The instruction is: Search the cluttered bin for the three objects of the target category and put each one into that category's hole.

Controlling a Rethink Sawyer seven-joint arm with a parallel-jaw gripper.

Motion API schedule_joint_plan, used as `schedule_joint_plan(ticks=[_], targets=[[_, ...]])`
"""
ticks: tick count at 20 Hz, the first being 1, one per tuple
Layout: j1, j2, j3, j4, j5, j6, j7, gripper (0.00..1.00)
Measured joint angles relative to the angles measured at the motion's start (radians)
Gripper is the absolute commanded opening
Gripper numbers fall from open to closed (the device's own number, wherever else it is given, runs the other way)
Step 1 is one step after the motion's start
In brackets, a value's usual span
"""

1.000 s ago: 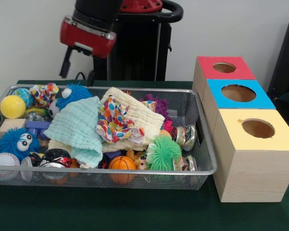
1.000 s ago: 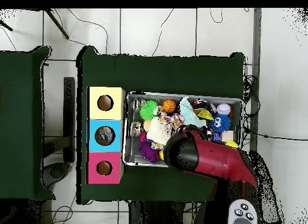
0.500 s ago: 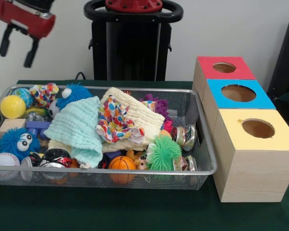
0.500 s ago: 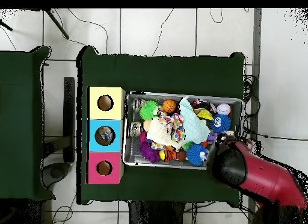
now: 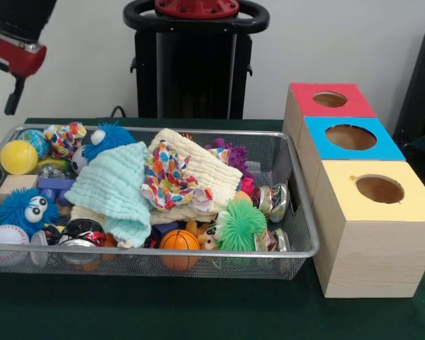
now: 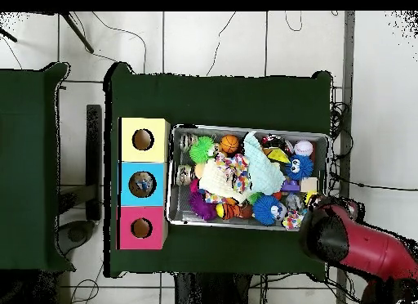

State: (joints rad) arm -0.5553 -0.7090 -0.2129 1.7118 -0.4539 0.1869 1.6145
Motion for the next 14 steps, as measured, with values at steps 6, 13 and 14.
schedule_joint_plan(ticks=[6,13,14], targets=[[0.072,0.081,-0.008,-0.001,-0.002,-0.066,0.000,1.00],[0.166,0.155,-0.026,-0.002,-0.002,-0.108,0.000,1.00],[0.168,0.162,-0.026,-0.002,-0.002,-0.108,0.000,1.00]])
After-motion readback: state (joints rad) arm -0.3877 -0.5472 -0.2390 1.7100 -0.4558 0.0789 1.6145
